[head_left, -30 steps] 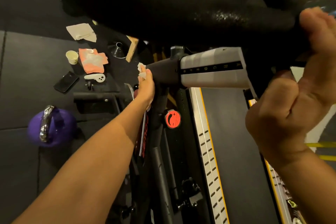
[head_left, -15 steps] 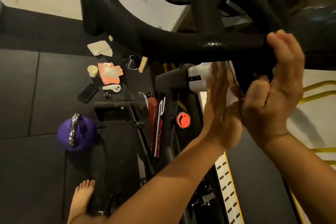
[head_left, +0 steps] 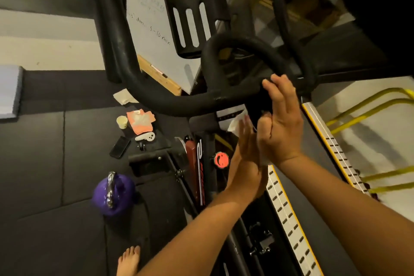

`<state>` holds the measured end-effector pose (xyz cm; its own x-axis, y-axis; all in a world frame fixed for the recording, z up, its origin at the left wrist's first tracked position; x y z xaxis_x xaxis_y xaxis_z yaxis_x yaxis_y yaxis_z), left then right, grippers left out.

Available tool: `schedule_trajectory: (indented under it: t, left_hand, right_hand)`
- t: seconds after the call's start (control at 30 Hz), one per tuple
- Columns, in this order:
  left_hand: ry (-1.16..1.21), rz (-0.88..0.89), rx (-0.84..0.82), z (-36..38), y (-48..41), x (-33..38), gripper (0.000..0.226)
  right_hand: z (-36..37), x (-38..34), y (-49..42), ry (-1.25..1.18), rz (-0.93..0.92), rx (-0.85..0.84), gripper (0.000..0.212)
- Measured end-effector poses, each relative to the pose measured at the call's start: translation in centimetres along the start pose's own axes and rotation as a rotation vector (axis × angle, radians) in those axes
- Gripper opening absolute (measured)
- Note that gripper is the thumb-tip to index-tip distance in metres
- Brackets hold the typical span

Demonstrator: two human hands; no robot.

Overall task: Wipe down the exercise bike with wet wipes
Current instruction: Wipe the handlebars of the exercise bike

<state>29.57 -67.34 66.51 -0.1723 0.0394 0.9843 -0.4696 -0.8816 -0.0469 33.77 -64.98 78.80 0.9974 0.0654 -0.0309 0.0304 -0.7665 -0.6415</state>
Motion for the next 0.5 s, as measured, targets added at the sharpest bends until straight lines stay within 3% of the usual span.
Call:
schedule_trajectory:
  t: [0.07, 0.17, 0.23, 0.3, 0.37, 0.43, 0.5]
  left_hand:
    - [-0.096, 0.053, 0.006, -1.4, 1.1, 0.9, 0.064]
    - [-0.088, -0.033, -0.017, -3.3, 2.6, 2.6, 0.049]
    - [0.03, -0.061, 0.011, -4.5, 4.0, 4.5, 0.05]
    - [0.118, -0.068, 0.012, -4.8, 5.0, 6.5, 0.049]
    - [0.213, -0.071, -0.004, -4.1, 5.4, 8.0, 0.042]
    - [0.226, -0.087, -0.001, -3.6, 5.2, 8.8, 0.042]
    - [0.13, -0.038, 0.001, -3.5, 4.7, 10.2, 0.04]
  right_hand:
    - [0.2, 0.1, 0.0, -0.001, 0.031, -0.071, 0.061]
    - [-0.2, 0.5, 0.5, -0.175, 0.173, -0.206, 0.059]
    - [-2.0, 1.0, 2.5, -0.371, 0.421, -0.181, 0.057]
    - [-3.8, 1.8, 6.9, -0.537, 0.781, -0.064, 0.052]
    - [-3.4, 1.1, 11.3, -0.835, 1.124, -0.115, 0.04]
    - [-3.0, -0.7, 13.4, -1.046, 1.278, -0.248, 0.036]
    - [-4.4, -0.3, 13.2, -0.907, 1.286, -0.231, 0.028]
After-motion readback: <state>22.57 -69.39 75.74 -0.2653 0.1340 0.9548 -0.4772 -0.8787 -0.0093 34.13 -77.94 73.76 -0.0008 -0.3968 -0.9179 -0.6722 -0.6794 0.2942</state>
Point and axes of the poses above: each hand's wrist, its own y-axis away from the middle knuckle, its own z-axis out of the palm, x = y × z, the point moved 9 cm from there along -y, towards the middle knuckle, and after that the axes turned 13 degrees about y, right-handed, at the moved point
